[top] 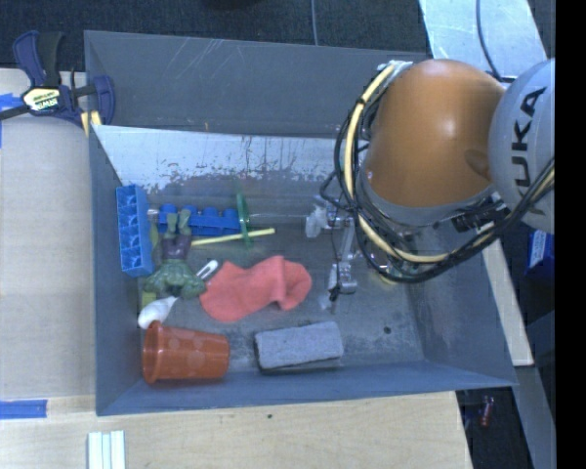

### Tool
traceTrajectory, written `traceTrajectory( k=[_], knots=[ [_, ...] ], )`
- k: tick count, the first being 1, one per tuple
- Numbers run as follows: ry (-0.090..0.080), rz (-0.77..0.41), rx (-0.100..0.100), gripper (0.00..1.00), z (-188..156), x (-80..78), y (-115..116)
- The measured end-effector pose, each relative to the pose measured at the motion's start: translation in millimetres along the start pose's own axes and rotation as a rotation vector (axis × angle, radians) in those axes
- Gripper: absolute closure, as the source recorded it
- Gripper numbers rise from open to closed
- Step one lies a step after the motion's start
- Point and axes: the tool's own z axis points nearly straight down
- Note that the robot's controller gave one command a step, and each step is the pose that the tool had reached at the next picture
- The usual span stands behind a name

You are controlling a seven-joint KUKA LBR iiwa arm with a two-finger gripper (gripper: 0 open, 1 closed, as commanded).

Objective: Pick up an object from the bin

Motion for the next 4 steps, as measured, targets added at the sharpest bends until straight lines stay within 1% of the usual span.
traceTrajectory(
  k=[1,2,3,4],
  knots=[
    [-0.009,0.002,-0.001,0.00,-4,-1.7,0],
    [-0.015,0.040,-0.002,0.00,64,-25.6,10],
    [-0.017,0.064,-0.002,0.00,128,-5.5,17],
    [-0.023,0.160,-0.004,0.00,174,9.4,26]
  ],
)
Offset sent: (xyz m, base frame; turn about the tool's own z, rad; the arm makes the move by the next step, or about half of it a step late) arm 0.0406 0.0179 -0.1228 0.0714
